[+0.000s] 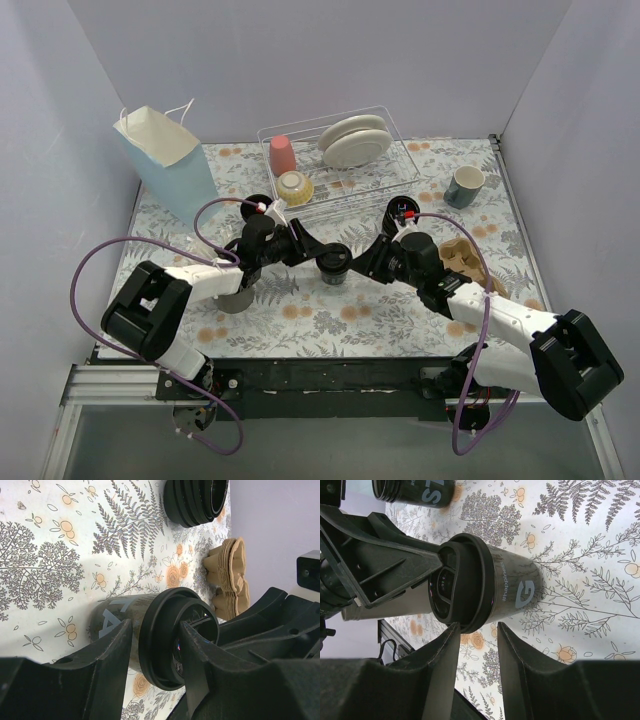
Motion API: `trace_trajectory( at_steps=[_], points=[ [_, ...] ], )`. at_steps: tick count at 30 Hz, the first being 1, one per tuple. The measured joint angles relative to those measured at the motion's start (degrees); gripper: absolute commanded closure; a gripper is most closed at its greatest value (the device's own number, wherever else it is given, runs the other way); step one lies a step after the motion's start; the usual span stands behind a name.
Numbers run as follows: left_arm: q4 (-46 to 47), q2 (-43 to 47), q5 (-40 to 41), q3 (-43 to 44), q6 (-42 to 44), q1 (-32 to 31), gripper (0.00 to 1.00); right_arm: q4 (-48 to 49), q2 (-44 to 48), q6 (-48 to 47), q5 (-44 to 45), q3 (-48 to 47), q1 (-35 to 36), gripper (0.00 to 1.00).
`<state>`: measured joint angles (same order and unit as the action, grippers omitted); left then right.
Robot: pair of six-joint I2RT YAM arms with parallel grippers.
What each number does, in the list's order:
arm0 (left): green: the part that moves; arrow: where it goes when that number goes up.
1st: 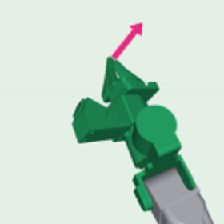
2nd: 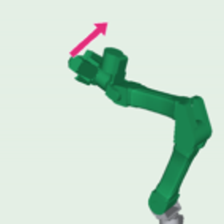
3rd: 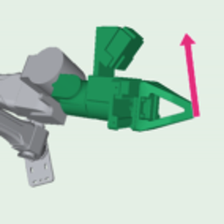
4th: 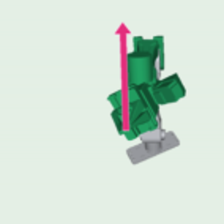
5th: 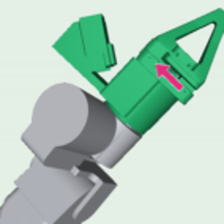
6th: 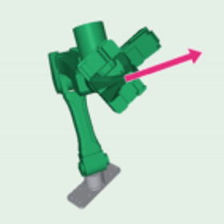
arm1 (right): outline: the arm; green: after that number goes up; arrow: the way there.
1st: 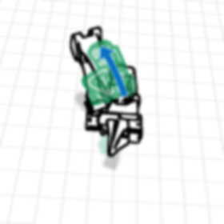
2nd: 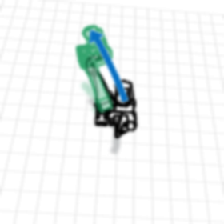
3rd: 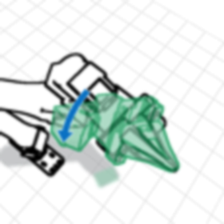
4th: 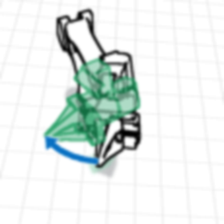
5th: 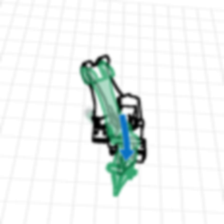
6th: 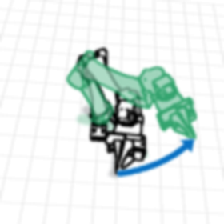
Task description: Pack the takeout coffee
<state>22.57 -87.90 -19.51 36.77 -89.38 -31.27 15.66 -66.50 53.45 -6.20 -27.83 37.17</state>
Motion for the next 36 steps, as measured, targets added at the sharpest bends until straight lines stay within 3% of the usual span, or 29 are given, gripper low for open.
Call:
trace_trajectory(
  at_steps=[11, 24, 27, 31, 36],
  points=[
    [0.22, 0.42, 0.11, -0.52, -0.24, -0.13, 0.61, 1.33, -2.25, 1.09, 0.02, 0.0, 0.0, 0.62],
    [3.19, 0.42, 0.85, -2.25, -1.51, -0.15, 0.62, 11.8, -4.55, 3.3, 0.55, 4.04, -0.07, 0.91],
    [3.48, 0.35, 0.85, -2.34, -1.53, -0.15, 0.62, 14.88, -4.96, 3.87, 1.01, 5.44, -0.07, 0.9],
    [3.65, 0.02, 0.85, -2.34, -1.51, -0.15, 0.62, 19.04, -5.62, 4.02, 1.2, 7.13, -0.09, 0.82],
    [3.78, -0.2, 0.83, -2.19, -1.46, -0.15, 0.62, 17.44, -5.16, 1.53, 1.29, 6.19, -0.09, 0.72]
  ],
)
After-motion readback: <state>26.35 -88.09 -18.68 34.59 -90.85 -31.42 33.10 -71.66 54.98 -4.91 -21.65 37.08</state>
